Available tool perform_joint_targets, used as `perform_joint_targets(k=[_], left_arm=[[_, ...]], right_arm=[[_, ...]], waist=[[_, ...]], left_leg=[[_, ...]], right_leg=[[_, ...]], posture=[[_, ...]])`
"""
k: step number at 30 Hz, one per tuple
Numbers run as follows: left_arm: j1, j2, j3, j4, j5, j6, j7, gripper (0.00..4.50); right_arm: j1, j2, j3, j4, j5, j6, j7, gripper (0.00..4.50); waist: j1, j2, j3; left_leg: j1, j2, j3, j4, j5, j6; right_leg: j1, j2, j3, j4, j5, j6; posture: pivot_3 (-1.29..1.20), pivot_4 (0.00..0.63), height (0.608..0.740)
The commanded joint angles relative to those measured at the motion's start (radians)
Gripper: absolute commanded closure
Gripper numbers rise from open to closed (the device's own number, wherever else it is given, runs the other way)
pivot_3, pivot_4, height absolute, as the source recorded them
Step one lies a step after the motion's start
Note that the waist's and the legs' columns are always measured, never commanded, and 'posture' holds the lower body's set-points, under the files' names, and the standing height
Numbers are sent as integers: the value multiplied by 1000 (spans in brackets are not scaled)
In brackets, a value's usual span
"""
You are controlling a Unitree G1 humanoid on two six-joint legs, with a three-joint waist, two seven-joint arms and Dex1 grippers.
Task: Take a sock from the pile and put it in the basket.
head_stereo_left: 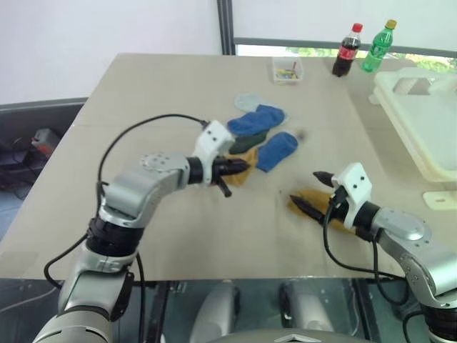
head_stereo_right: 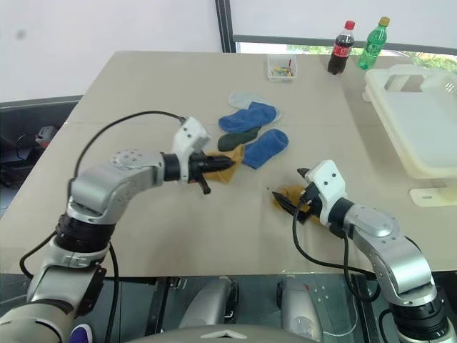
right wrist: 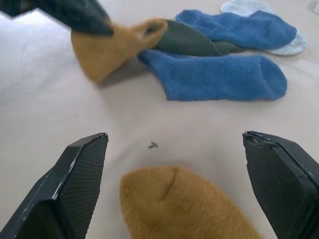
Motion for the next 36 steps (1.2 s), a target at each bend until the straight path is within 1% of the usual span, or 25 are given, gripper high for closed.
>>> perform_joint_targets(k=[1, 4, 5, 6, 7, 8, 11, 14, 16, 19, 23, 27, 28, 29, 30, 33, 34, 35, 36], left_arm=[[-15, -66, -13, 4, -42, 32, -20, 4401], [-16, -116, 1, 52, -46, 16, -23, 3801], [-9, -116, 18, 57, -46, -1, -26, 3389], [-1, -116, 43, 58, -56, -10, -31, 3100], [7, -114, 70, 60, -71, -13, -37, 2565], [20, -96, 93, 61, -80, -26, -56, 2181], [69, -34, 158, 65, -98, -66, -113, 2181], [99, -2, 211, 90, -90, -89, -104, 2181], [117, 2, 232, 108, -72, -109, -82, 2181], [141, -12, 219, 144, -15, -152, -30, 2181], [177, -68, 193, 180, 41, -197, 36, 2181], [216, -111, 198, 175, 66, -199, 91, 2181], [224, -118, 202, 172, 65, -197, 96, 2138], [229, -123, 204, 170, 64, -196, 100, 2138], [236, -128, 203, 172, 64, -196, 101, 2138], [249, -140, 195, 176, 62, -199, 103, 3025], [250, -143, 194, 174, 60, -198, 104, 3440], [252, -143, 202, 166, 54, -198, 103, 3925], [255, -143, 219, 154, 39, -195, 99, 4312]], right_arm=[[17, 4, -30, -62, 1, -1, -23, 0], [31, 7, -25, -81, 1, 6, -39, 0], [35, 9, -24, -89, 2, 10, -45, 0], [37, 11, -23, -94, 4, 14, -51, 0], [39, 14, -23, -99, 5, 18, -56, 0], [38, 18, -24, -103, 11, 26, -59, 0], [16, 31, -30, -108, 34, 53, -68, 0], [-31, 45, -32, -95, 63, 96, -74, 0], [-72, 53, -22, -80, 81, 132, -76, 0], [-133, 67, 10, -39, 82, 168, -82, 0], [-199, 90, 87, 52, 41, 187, -90, 0], [-245, 123, 140, 168, -12, 179, -109, 0], [-253, 133, 145, 193, -20, 180, -113, 552], [-260, 140, 148, 211, -27, 180, -115, 924], [-264, 147, 154, 235, -34, 181, -115, 1387], [-267, 157, 177, 286, -57, 171, -102, 2917], [-266, 158, 178, 293, -64, 163, -99, 3348], [-270, 164, 173, 291, -61, 157, -95, 3895], [-275, 166, 164, 282, -55, 155, -90, 4253]], waist=[[1, 0, 0], [2, 0, 0], [2, 0, 0], [0, 0, 0], [-3, 0, 0], [-4, 0, 0], [-6, 1, 0], [-1, 1, 0], [3, 1, 0], [6, 1, 0], [3, 1, 0], [1, 1, 0], [1, 1, 0], [1, 1, 0], [1, 1, 0], [1, 1, 0], [1, 1, 0], [1, 1, 0], [1, 1, 0]], left_leg=[[0, 0, 0, 0, 0, 0], [0, 0, 0, 1, 0, 0], [0, 0, 0, 1, 0, 0], [0, 0, 0, 1, 0, 0], [0, 0, 0, 1, 0, 0], [1, 0, 0, 0, 0, 0], [2, 1, 1, 0, 0, 0], [2, 2, 1, 0, 0, 0], [2, 1, 1, 1, 0, 0], [1, 1, 0, 1, 0, 0], [1, 1, 1, 0, 0, 0], [1, 1, 1, 0, 0, 0], [1, 1, 1, 0, 0, 0], [1, 1, 1, 0, 0, 0], [1, 1, 1, 0, 0, 0], [1, 1, 1, 0, 0, 0], [1, 1, 1, 0, 0, 0], [1, 1, 1, 0, 0, 0], [1, 0, 1, 0, 0, 0]], right_leg=[[0, 0, 0, 0, 0, 0], [0, 0, 0, 0, 0, 0], [0, 0, 0, 0, 0, 0], [0, 0, 0, 1, 0, 0], [0, 1, 0, 1, 0, 0], [0, 1, 0, 1, 0, 0], [0, 2, 1, 1, 0, 0], [0, 2, 2, 1, 0, 0], [0, 1, 2, 1, 0, 0], [1, 1, 1, 1, 0, 0], [0, 1, 1, 1, 0, 0], [-1, 1, 1, 1, 0, 0], [0, 1, 1, 1, 0, 0], [-1, 1, 1, 1, 0, 0], [-1, 1, 1, 1, 0, 0], [0, 1, 1, 2, 0, 0], [0, 1, 1, 2, 0, 0], [0, 1, 1, 2, 0, 0], [0, 1, 1, 2, 0, 0]], posture=[[0, 150, 740], [0, 150, 740], [0, 150, 740], [0, 150, 740], [0, 150, 740], [0, 150, 740], [0, 150, 740], [0, 150, 740], [0, 150, 740], [0, 150, 740], [0, 150, 740], [0, 150, 740], [0, 150, 740], [0, 150, 740], [0, 150, 740], [0, 150, 740], [0, 150, 740], [0, 150, 740], [0, 150, 740]])
